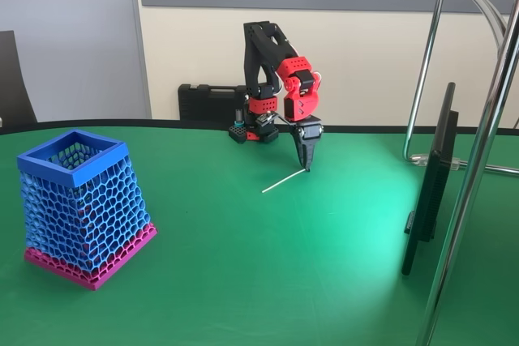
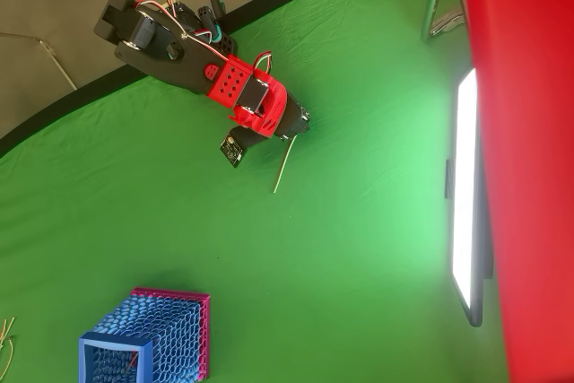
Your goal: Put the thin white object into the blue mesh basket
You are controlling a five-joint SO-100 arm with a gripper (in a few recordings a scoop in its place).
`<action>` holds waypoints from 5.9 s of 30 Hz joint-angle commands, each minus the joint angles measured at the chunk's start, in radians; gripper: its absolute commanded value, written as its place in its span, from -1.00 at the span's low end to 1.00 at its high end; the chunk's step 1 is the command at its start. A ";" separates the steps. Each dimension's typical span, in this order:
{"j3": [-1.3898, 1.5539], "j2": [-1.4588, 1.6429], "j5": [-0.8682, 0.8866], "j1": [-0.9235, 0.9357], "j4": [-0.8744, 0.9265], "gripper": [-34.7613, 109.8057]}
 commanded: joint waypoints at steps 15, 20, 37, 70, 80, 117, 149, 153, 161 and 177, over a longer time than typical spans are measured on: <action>-0.094 -0.083 0.018 0.015 0.029 -0.34; -0.127 -0.118 0.017 0.015 0.052 -0.34; -0.170 -0.167 0.009 0.015 0.083 -0.41; -0.407 -0.026 -0.141 0.202 0.241 -0.43; -0.566 0.025 -0.311 0.337 0.241 -0.43; -1.103 -0.066 -0.390 0.971 -0.112 -0.45; -1.852 -0.652 0.278 1.043 0.114 -0.39; -1.819 -0.675 0.275 1.058 -0.017 -0.39; -1.801 -0.749 0.357 1.101 -0.212 -0.36; -1.862 -0.828 0.618 1.062 -0.239 -0.36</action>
